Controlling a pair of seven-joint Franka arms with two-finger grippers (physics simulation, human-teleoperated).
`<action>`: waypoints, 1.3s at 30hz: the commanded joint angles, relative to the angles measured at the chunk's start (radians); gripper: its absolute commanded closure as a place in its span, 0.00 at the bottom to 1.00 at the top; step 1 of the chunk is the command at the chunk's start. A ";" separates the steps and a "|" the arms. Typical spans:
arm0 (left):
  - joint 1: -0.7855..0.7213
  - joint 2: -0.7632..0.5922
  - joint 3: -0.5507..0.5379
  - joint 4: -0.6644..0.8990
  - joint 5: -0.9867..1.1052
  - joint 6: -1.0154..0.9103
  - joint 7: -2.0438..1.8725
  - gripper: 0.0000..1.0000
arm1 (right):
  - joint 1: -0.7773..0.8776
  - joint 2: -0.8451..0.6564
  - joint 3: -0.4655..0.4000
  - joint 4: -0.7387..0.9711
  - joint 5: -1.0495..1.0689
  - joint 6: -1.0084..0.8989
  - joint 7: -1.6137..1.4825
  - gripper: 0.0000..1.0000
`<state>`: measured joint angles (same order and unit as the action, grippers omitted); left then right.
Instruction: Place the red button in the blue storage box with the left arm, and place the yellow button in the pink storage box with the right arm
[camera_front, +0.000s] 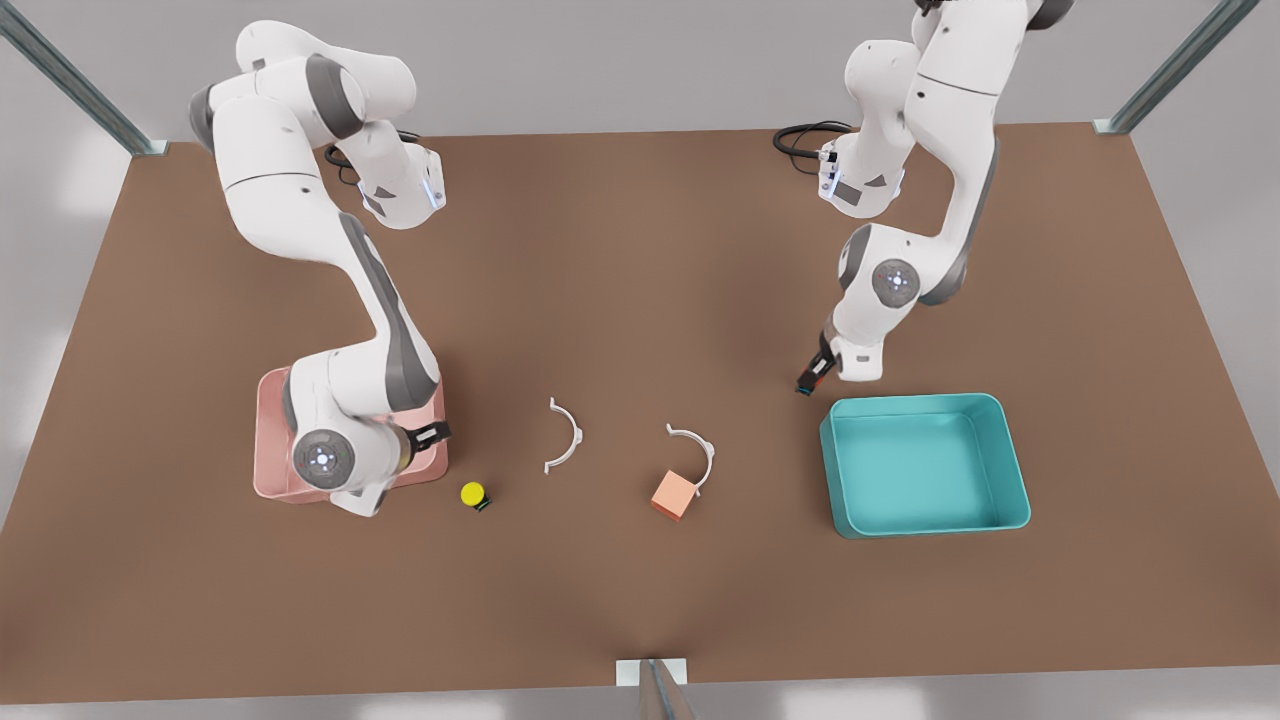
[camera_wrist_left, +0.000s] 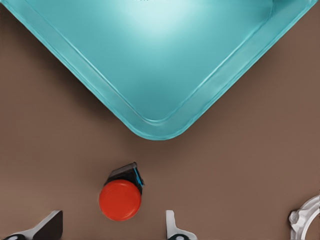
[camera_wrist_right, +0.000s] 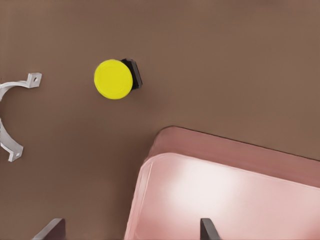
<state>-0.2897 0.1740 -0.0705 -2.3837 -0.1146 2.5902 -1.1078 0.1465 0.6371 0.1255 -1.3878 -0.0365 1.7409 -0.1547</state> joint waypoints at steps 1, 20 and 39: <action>0.000 0.009 0.000 -0.008 0.001 0.177 -0.600 0.00 | 0.024 0.010 0.002 -0.007 -0.037 0.210 -0.158 0.00; -0.014 0.097 0.000 -0.041 0.007 0.182 -0.598 0.00 | 0.070 0.190 0.002 -0.007 -0.060 0.485 -0.218 0.00; -0.040 -0.030 0.000 -0.023 0.027 0.031 -0.584 0.55 | 0.088 0.242 0.002 -0.042 -0.068 0.496 -0.201 0.57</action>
<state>-0.3270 0.1690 -0.0700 -2.4046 -0.0884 2.7257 -1.6299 0.2320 0.8802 0.1267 -1.4234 -0.0988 2.2332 -0.3420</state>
